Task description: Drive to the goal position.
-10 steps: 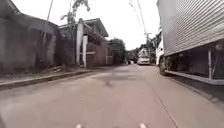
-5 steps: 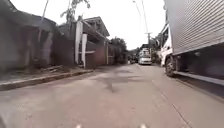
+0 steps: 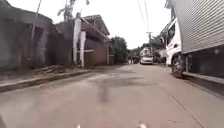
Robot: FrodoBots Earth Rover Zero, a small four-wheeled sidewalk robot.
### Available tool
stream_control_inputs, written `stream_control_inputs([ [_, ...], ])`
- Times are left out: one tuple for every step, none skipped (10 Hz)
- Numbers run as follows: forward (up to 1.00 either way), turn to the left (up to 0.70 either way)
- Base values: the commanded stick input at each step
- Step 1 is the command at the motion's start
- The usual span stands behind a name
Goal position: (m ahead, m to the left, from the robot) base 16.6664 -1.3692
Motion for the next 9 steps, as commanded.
stream_control_inputs([
  [0.85,0.0],
  [0.85,0.0],
  [0.85,0.0],
  [0.85,0.0],
  [0.85,0.0],
  [0.85,0.0],
  [0.85,0.0],
  [0.85,0.0],
  [0.85,0.0],
])
